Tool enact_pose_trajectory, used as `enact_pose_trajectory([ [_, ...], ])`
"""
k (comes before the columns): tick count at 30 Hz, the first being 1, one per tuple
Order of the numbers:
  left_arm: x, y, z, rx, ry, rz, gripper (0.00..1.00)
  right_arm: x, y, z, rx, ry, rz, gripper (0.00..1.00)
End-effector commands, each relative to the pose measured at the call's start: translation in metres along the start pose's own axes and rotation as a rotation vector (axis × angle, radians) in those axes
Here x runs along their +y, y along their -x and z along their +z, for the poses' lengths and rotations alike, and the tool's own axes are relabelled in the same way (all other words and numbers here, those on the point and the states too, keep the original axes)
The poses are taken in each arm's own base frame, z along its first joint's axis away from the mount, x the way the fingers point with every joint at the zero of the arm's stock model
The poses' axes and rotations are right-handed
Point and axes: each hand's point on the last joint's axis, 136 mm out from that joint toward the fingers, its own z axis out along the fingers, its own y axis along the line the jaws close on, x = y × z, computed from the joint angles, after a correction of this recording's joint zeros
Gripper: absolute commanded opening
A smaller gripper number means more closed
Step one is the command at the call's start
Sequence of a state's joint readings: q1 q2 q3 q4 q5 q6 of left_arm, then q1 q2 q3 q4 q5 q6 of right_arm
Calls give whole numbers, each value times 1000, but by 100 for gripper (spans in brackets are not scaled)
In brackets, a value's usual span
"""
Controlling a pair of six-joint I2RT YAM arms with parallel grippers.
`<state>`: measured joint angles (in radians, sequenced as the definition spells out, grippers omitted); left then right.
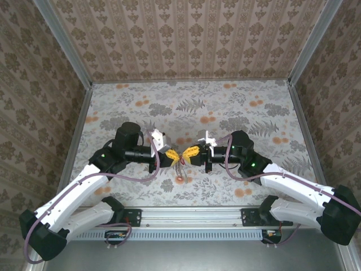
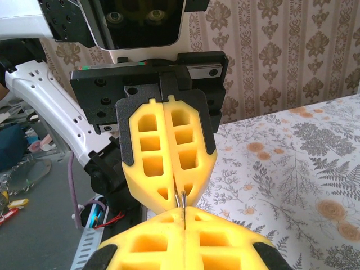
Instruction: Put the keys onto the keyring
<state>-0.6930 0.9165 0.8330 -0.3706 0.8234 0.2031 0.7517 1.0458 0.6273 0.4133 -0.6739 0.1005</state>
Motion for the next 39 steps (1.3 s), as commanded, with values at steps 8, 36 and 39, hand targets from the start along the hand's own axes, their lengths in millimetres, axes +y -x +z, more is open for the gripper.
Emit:
enact_pose_trajectory([
  [8,-6,16,-5,-40,-15,57,0,15,22,-5,-39,40,-53,0],
  [36,-10,18,-5,-44,-30,64,0,4,22,-2,-70,-10,-64,0],
  [39,-11,17,-4,-42,-32,62,0,6,19,-1,-54,8,-60,0],
])
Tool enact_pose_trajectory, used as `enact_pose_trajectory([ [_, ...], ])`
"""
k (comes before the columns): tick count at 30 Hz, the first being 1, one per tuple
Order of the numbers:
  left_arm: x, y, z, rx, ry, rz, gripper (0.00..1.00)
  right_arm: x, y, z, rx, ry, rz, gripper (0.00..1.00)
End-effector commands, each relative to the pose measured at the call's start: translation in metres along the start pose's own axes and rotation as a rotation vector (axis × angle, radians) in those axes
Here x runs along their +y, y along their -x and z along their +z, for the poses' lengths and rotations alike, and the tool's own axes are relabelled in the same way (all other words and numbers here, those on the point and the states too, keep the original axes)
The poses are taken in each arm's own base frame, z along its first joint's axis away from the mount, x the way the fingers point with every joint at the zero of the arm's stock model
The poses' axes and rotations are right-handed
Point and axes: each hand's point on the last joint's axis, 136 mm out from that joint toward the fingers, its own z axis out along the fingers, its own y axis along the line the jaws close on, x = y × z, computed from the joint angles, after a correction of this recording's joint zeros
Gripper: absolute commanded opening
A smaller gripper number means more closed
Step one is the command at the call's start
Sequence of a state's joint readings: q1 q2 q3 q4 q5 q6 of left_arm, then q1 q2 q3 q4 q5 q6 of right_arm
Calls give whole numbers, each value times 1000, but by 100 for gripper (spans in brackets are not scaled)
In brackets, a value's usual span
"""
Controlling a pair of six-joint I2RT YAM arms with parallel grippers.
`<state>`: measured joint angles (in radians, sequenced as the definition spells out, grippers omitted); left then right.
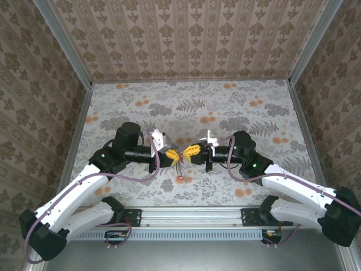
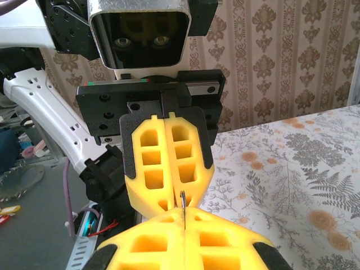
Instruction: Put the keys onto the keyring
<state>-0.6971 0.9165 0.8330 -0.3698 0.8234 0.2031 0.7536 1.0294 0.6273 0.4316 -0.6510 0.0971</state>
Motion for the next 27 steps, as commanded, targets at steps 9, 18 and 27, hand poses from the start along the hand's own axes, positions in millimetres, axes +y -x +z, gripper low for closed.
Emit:
enact_pose_trajectory([
  [9,-9,17,-5,-45,-29,62,0,7,4,4,11,48,-37,0],
  [18,-9,17,-5,-43,-30,60,0,8,7,1,6,43,-45,0],
  [27,-10,17,-5,-43,-33,61,0,12,15,-3,-16,56,-48,0],
])
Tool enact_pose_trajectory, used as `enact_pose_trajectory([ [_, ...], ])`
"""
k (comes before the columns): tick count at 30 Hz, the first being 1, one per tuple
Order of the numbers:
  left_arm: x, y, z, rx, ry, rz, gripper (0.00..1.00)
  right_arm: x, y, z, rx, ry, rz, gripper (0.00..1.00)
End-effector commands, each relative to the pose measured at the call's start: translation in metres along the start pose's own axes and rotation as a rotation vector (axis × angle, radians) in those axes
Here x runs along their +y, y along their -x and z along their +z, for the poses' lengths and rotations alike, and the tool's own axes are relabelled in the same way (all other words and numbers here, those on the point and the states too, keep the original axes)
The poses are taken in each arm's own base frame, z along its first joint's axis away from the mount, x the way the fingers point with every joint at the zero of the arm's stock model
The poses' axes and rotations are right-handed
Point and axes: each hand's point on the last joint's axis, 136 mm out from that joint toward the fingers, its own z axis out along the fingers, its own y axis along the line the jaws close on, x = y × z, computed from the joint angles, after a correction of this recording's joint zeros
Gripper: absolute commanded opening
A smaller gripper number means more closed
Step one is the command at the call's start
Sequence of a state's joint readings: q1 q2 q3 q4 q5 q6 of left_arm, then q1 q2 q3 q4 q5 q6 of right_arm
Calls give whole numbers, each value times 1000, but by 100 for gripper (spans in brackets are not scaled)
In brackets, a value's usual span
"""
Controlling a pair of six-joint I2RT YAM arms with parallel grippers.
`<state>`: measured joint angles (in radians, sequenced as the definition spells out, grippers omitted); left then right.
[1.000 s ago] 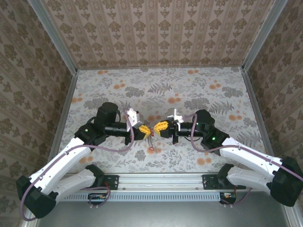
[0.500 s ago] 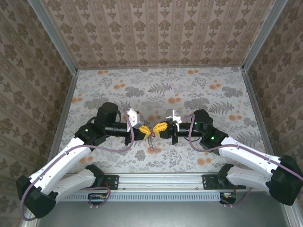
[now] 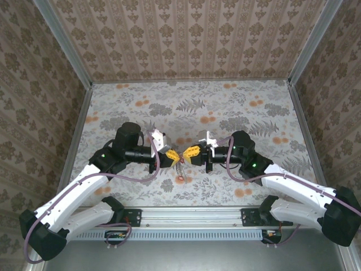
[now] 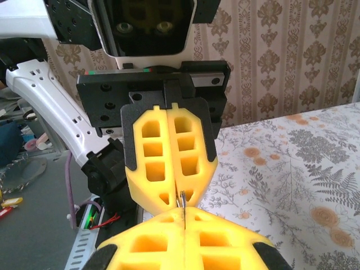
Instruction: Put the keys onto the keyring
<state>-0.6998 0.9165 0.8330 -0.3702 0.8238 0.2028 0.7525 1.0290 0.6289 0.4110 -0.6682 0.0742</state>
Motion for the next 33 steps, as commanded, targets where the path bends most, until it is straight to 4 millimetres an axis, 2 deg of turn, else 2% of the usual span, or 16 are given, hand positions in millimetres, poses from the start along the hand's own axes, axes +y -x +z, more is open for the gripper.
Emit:
enact_pose_trajectory([
  [1,-9,17,-5,-43,-31,59,0,9,18,-3,-30,41,-36,0],
  [12,-9,17,-5,-44,-33,60,0,7,11,1,-13,48,-30,0],
  [33,-11,17,-4,-43,-41,60,0,-1,15,-1,-31,-4,-49,0],
])
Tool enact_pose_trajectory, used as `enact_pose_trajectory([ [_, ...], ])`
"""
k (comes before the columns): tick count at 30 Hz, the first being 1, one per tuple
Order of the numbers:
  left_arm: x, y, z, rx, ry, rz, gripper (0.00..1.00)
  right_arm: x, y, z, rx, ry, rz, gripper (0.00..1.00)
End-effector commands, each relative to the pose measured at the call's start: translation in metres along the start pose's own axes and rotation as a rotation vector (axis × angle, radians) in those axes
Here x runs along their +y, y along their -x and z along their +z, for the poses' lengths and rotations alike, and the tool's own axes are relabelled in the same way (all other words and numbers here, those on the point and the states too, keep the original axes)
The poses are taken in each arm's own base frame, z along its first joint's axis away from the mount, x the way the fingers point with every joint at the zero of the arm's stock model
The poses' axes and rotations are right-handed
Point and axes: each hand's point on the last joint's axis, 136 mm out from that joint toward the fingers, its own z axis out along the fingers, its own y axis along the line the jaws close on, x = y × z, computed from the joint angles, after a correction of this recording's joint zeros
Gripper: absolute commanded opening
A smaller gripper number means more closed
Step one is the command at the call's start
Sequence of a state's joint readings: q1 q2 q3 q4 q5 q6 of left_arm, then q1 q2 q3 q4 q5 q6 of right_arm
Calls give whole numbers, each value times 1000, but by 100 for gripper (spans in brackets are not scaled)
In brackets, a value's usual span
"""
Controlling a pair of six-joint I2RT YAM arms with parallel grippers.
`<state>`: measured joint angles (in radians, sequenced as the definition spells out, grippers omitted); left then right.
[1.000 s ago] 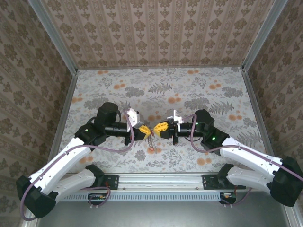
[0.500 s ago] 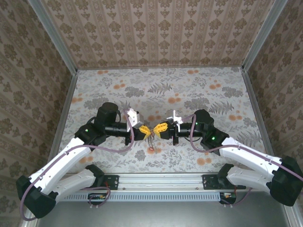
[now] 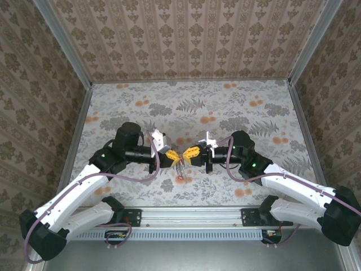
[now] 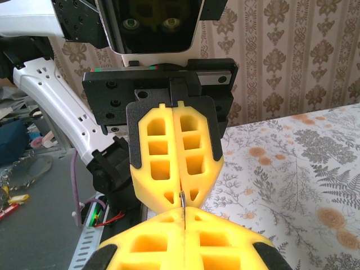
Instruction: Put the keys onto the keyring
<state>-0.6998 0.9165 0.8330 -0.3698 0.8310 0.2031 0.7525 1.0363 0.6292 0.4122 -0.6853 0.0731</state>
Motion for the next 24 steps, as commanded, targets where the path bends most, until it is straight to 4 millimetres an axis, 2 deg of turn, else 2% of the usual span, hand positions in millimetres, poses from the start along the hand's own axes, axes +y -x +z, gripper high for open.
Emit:
enact_pose_trajectory([
  [1,-10,16,-4,-40,-33,59,0,-3,16,-2,-34,-24,-49,0],
  [13,-10,17,-5,-43,-30,63,0,-16,6,-3,3,-94,-23,0],
  [24,-10,17,-5,-43,-28,63,0,-17,5,-3,11,-98,-22,0],
])
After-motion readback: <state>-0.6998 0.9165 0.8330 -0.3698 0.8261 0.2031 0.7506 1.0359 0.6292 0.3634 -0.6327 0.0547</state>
